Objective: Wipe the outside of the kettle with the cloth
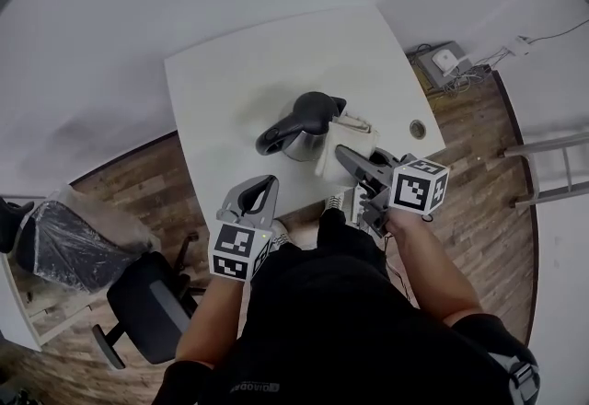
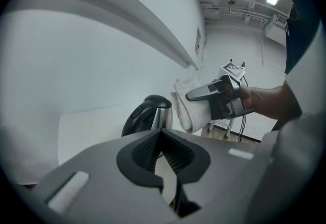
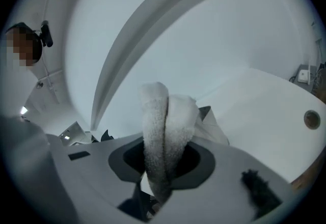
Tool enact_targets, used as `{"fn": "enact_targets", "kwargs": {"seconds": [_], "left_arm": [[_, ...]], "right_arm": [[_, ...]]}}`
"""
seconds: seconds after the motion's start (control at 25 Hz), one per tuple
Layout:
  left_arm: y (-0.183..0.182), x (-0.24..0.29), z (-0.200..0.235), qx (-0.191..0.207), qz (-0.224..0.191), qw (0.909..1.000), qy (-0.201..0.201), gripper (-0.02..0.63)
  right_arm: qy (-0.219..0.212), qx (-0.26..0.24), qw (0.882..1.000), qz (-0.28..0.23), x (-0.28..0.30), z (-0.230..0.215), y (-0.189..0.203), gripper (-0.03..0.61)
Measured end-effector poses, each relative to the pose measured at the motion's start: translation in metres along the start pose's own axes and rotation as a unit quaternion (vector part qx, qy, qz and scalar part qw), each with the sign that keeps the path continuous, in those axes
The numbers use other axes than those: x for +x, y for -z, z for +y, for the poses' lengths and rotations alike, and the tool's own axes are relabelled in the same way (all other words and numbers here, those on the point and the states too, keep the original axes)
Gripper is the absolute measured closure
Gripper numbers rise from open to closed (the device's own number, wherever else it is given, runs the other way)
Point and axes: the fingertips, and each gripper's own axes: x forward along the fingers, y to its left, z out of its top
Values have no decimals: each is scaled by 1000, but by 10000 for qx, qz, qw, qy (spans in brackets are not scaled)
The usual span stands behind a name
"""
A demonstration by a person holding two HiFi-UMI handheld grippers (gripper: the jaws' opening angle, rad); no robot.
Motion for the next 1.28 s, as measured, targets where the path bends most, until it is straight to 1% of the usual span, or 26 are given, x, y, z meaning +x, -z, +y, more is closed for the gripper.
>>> {"fn": "enact_targets", "kwargs": {"seconds": [0.24,0.4,0.6,0.8,1.08,1.16,1.28], "left_arm": [[-4,2,-1,21,-31,10000,-2,609],[-7,5,2,-39,-60,9999,-79,609],[-7,15,1,-57,31,9998,-195,609],[-15,28,-3,-177,10,9992,-352,609],[-11,39,-10,-254,173,9980,-553,609],[-11,41,-11,-317,202,9973,-629,609],[-11,44,-12,-472,139,9960,-746,609]], "right_arm": [[153,285,9993,-189,-3,-29,-17,482],[205,387,9989,-196,-3,-45,-22,482],[248,731,9970,-18,-2,-71,-13,482],[174,860,9960,190,1,-95,-6,482],[56,1104,9929,445,12,-126,8,482],[18,1140,9920,536,15,-132,13,482],[-17,1182,9907,678,19,-143,22,482]]}}
